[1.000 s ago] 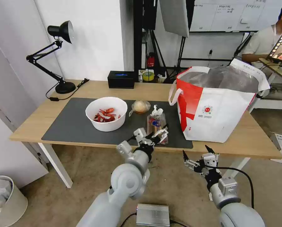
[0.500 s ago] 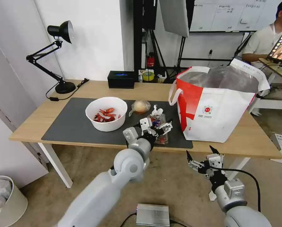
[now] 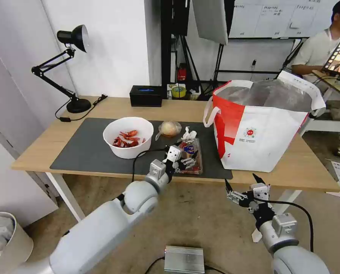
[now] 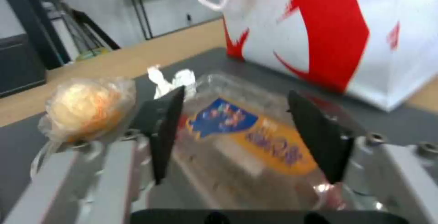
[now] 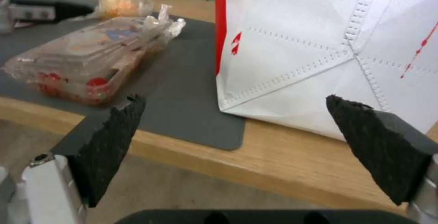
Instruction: Pick up the trash from the table and place it into the takeout bag.
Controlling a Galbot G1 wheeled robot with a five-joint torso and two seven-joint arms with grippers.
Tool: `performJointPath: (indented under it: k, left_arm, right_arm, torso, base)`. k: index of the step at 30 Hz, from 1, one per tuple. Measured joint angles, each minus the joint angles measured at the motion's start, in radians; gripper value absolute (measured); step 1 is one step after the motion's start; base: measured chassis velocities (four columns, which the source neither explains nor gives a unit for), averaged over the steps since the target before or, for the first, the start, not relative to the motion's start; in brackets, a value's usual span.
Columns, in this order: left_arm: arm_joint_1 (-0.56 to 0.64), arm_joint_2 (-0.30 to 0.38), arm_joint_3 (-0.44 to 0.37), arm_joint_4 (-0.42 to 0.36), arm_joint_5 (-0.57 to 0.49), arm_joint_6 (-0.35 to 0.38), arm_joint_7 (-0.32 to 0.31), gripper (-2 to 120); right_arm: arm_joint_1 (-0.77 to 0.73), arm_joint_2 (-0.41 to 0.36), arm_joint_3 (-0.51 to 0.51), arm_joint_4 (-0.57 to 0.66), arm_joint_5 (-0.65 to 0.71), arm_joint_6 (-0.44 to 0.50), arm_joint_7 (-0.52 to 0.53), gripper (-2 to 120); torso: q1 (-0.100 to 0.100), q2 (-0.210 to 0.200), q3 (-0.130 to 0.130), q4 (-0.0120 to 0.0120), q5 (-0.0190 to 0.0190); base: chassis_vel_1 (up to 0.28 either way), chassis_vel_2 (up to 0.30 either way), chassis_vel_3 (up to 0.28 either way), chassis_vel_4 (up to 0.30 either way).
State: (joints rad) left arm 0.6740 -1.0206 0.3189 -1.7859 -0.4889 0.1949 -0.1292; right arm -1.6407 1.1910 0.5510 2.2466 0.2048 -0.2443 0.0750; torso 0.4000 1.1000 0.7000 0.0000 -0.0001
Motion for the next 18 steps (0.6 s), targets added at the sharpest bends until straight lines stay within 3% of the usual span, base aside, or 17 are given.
performJointPath:
  k: [5,8,13,16,18]
  left_arm:
    - [-0.018,0.041,0.008,0.005,-0.025,0.009,0.058,45]
    - [-0.031,0.06,0.016,0.009,-0.05,0.013,0.086,29]
    - [-0.033,0.074,0.031,0.01,-0.065,0.016,0.092,16]
    - [-0.038,0.09,0.052,0.01,-0.078,0.007,0.094,1]
    - [-0.04,0.09,0.056,0.008,-0.085,0.003,0.094,0]
  right_arm:
    - [0.013,-0.005,-0.001,-0.002,0.03,-0.013,0.007,100]
    - [0.027,-0.012,-0.002,-0.003,0.068,-0.023,0.011,100]
    - [0.044,-0.02,0.006,-0.006,0.126,-0.033,0.013,100]
    - [0.056,-0.035,0.023,-0.014,0.196,-0.042,0.014,100]
    - [0.059,-0.039,0.027,-0.017,0.208,-0.044,0.014,100]
  torso:
    - [0.0,0.0,0.0,0.0001,0.0]
    - [0.0,0.0,0.0,0.0,0.0]
    - [0.0,0.0,0.0,-0.0002,0.0]
    - [0.0,0.0,0.0,0.0001,0.0]
    - [0.0,0.0,0.0,0.0,0.0]
  base:
    - [0.0,0.0,0.0,0.0]
    - [0.0,0.0,0.0,0.0]
    - [0.0,0.0,0.0,0.0]
    - [0.0,0.0,0.0,0.0]
    - [0.0,0.0,0.0,0.0]
